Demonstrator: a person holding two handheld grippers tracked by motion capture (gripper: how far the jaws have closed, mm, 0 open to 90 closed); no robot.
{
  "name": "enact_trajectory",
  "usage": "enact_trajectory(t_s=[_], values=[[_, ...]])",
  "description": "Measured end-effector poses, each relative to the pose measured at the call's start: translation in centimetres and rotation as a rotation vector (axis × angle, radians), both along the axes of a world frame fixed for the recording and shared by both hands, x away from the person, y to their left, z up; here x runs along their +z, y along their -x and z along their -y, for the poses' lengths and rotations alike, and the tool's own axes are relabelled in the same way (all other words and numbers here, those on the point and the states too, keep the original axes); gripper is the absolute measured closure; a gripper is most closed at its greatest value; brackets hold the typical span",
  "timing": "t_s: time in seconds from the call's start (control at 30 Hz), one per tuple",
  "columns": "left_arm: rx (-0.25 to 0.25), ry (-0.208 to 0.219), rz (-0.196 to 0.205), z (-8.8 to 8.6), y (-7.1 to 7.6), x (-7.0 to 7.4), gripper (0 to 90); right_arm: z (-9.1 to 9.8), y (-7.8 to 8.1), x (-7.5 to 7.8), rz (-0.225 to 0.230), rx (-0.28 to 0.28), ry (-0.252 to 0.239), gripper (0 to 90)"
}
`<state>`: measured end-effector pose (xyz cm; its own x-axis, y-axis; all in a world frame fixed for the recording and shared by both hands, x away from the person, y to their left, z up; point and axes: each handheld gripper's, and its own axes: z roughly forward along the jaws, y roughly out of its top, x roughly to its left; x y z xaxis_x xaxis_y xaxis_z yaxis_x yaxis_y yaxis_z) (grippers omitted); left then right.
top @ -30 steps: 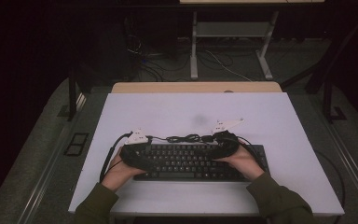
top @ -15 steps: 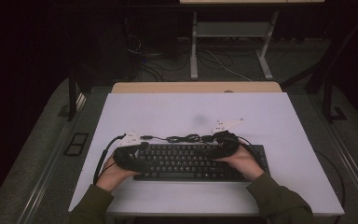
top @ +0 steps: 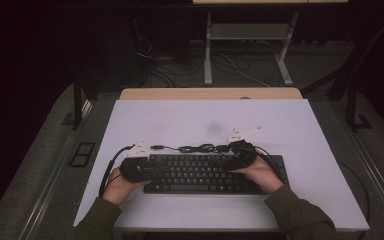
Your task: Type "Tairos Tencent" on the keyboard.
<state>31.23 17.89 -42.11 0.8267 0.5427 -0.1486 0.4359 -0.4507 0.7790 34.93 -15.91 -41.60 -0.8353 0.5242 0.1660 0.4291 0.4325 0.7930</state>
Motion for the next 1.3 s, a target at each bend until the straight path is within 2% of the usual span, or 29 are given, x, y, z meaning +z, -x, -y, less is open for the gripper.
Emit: enact_trajectory(t_s=[0.03,0.17,1.3], values=[[-0.009,-0.012,-0.004,0.0,0.0,0.0,89.4,0.0,0.0,0.0,0.001,0.000,0.000,37.3],[-0.019,-0.027,-0.020,0.3,0.0,-0.2,89.4,0.0,0.0,0.0,0.002,0.001,0.000,37.3],[-0.041,-0.077,-0.042,1.1,-0.3,-1.3,89.4,-0.1,0.1,0.0,0.002,0.000,-0.001,37.2]])
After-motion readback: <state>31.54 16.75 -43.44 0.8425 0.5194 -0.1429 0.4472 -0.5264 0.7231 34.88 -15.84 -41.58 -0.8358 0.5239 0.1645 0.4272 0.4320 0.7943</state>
